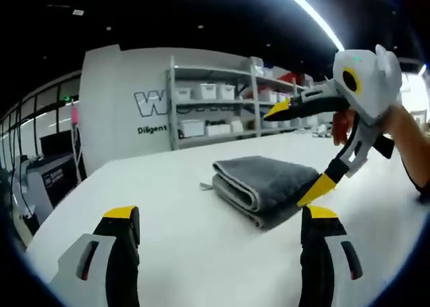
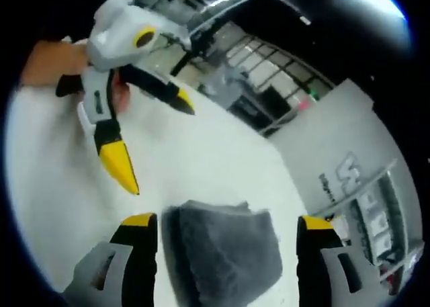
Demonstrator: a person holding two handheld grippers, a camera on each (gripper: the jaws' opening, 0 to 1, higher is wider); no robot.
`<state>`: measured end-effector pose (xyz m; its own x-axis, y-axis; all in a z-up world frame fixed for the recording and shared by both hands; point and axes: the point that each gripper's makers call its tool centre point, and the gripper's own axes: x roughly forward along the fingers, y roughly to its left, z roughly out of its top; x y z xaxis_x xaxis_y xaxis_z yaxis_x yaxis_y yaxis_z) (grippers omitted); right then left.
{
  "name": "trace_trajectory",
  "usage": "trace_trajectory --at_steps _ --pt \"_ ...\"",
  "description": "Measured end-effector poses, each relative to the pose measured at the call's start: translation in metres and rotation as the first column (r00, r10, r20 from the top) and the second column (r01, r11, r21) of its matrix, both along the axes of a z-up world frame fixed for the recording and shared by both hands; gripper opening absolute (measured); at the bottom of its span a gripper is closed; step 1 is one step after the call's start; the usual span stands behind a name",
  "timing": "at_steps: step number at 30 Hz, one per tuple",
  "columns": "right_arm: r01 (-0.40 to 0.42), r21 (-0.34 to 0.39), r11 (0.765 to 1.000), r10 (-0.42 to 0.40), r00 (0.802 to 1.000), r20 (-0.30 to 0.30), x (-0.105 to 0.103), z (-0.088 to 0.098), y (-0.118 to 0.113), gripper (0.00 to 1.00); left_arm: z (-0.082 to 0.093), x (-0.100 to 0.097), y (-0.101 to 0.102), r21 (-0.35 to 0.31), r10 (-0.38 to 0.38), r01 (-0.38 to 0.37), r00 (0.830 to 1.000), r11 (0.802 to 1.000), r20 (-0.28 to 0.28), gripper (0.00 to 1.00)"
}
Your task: Open the folded towel by lifting each exposed corner and separating the folded layers until the towel lies flat within the target outline without major curled edges
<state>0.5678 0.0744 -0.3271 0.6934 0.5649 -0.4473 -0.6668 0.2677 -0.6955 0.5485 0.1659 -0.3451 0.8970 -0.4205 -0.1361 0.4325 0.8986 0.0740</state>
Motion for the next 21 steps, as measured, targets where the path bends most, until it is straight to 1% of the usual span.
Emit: trace_trajectory --at_steps 2,4,5,9,11,14,16,18,21 --pt "0.013 0.009 1.000 -0.013 1.000 0.001 0.003 -0.005 0.002 0.83 0.001 0.000 0.000 0.001 0.002 -0.002 1.000 1.000 0.005 1.00" --pt "0.001 0.007 1.000 -0.001 1.000 0.005 0.009 -0.007 0.011 0.85 0.003 0.001 0.001 0.000 0.003 -0.003 1.000 1.000 0.010 1.00" --pt "-0.006 0.006 1.000 0.006 1.000 0.005 0.013 -0.012 0.012 0.86 0.004 0.001 0.002 0.000 0.004 -0.004 1.000 1.000 0.012 1.00" --pt "0.006 0.011 1.000 -0.006 1.000 0.004 0.020 -0.021 0.015 0.86 -0.001 0.004 0.004 0.001 0.010 -0.010 1.000 1.000 0.003 0.99" --pt "0.014 0.017 1.000 -0.015 1.000 0.011 0.022 -0.023 0.016 0.86 -0.004 0.000 0.003 0.002 0.015 -0.015 1.000 1.000 -0.003 0.99" --pt "0.039 0.041 0.998 -0.040 0.999 0.025 0.025 -0.024 0.013 0.86 -0.004 -0.001 0.000 0.004 0.013 -0.013 1.000 1.000 -0.003 0.99" --pt "0.053 0.060 0.997 -0.055 0.998 0.027 0.028 -0.024 0.014 0.84 -0.004 -0.002 -0.001 0.004 0.010 -0.010 1.000 1.000 -0.002 0.99" --pt "0.060 0.061 0.996 -0.062 0.998 0.029 0.030 -0.027 0.014 0.84 -0.004 -0.004 -0.003 0.004 0.008 -0.008 1.000 1.000 0.000 0.99" --pt "0.064 0.043 0.997 -0.065 0.998 0.019 0.022 -0.035 0.011 0.83 -0.005 -0.005 -0.004 0.005 0.008 -0.008 1.000 1.000 -0.004 0.99"
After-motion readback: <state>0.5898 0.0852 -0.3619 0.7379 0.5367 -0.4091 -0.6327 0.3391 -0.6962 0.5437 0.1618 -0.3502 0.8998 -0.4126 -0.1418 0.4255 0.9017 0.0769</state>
